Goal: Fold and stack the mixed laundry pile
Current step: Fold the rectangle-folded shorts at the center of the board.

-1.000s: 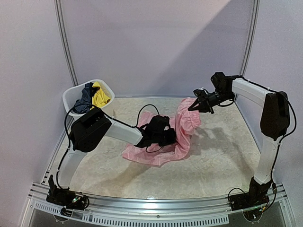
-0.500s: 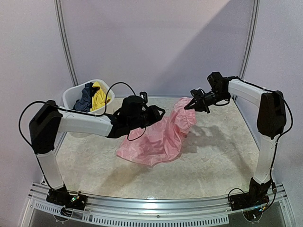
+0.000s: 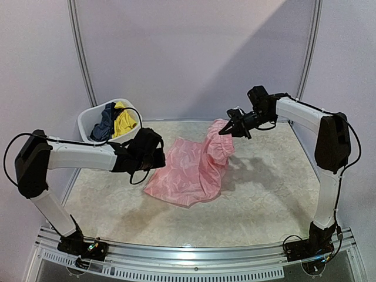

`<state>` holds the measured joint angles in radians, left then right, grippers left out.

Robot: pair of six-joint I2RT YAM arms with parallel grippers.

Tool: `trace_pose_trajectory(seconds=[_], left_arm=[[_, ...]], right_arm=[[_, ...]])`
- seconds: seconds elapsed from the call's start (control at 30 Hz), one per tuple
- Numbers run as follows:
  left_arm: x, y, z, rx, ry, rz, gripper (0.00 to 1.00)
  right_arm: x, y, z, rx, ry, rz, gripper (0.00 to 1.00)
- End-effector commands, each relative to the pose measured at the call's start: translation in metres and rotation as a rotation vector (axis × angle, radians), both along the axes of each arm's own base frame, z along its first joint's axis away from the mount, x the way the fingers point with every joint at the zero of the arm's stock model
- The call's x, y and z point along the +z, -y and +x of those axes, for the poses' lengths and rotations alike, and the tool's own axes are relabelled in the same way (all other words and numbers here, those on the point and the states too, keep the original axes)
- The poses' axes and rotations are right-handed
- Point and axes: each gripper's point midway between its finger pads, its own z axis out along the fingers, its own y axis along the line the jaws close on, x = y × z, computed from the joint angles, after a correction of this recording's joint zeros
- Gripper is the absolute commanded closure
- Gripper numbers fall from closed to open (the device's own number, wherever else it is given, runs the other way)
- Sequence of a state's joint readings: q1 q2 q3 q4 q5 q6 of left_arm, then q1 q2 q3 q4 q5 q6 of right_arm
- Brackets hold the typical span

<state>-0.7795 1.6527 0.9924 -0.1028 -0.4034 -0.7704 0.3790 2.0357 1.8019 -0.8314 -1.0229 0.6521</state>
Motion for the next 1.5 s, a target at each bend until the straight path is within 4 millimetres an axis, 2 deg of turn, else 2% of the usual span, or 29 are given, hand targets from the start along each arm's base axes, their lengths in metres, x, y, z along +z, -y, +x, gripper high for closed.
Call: trace_pose_trajectory(seconds=[0.0, 0.2, 0.3, 0.4, 0.57, 0.7, 0.77, 0.83, 0.87, 0.9, 0.93, 0.97, 1.07, 1.17, 1.23, 1.3, 1.37, 1.47], left_arm=[[-0.035, -0.024, -0.011, 0.032, -0.082, 0.085, 0.63], [-0.059, -0.04, -0.018, 0.086, -0.143, 0.089, 0.6], [-0.068, -0.045, -0.021, 0.108, -0.162, 0.067, 0.6], [-0.075, -0.047, -0.023, 0.12, -0.177, 0.04, 0.6], [-0.074, -0.049, -0.024, 0.123, -0.175, 0.035, 0.6], [-0.071, -0.049, -0.023, 0.122, -0.168, 0.029, 0.6], [-0.071, -0.048, -0.024, 0.121, -0.169, 0.026, 0.6], [-0.07, -0.048, -0.024, 0.119, -0.168, 0.024, 0.6], [-0.071, -0.048, -0.024, 0.119, -0.171, 0.026, 0.6], [-0.07, -0.048, -0.024, 0.118, -0.171, 0.027, 0.6], [-0.07, -0.048, -0.024, 0.117, -0.173, 0.029, 0.6], [-0.068, -0.048, -0.024, 0.116, -0.173, 0.029, 0.6], [-0.061, -0.05, -0.025, 0.117, -0.162, 0.026, 0.6], [-0.05, -0.053, -0.024, 0.121, -0.135, 0.028, 0.6], [-0.04, -0.055, -0.021, 0.119, -0.109, 0.039, 0.6], [-0.03, -0.054, -0.019, 0.106, -0.078, 0.046, 0.6], [-0.019, -0.048, -0.015, 0.063, -0.036, 0.057, 0.59], [0.008, -0.02, -0.006, -0.065, 0.066, 0.068, 0.54]], right_arm=[[-0.002, -0.016, 0.015, -0.034, 0.019, -0.008, 1.0], [0.001, -0.038, 0.024, -0.06, 0.021, 0.014, 1.0], [-0.005, -0.051, 0.023, -0.057, 0.007, 0.011, 1.0], [-0.021, -0.063, 0.017, -0.04, -0.01, -0.014, 1.0], [-0.053, -0.079, 0.011, -0.021, -0.042, -0.058, 1.0], [-0.065, -0.09, 0.019, -0.033, -0.034, -0.066, 1.0], [-0.066, -0.097, 0.025, -0.05, -0.036, -0.046, 0.97], [-0.062, -0.106, 0.034, -0.07, -0.016, -0.03, 0.88], [-0.06, -0.112, 0.038, -0.082, -0.01, -0.021, 0.78], [-0.056, -0.118, 0.042, -0.088, 0.009, -0.009, 0.31], [-0.057, -0.125, 0.044, -0.091, 0.012, 0.001, 0.05], [-0.056, -0.132, 0.043, -0.086, 0.016, 0.017, 0.02], [-0.05, -0.161, 0.029, -0.065, -0.014, 0.074, 0.01], [-0.025, -0.19, 0.01, -0.008, 0.003, 0.152, 0.01], [-0.012, -0.195, 0.005, 0.009, 0.022, 0.179, 0.01], [-0.003, -0.191, 0.006, 0.021, 0.037, 0.196, 0.01], [0.0, -0.178, 0.01, 0.023, 0.06, 0.192, 0.01], [0.004, -0.148, 0.028, 0.001, 0.12, 0.193, 0.01]])
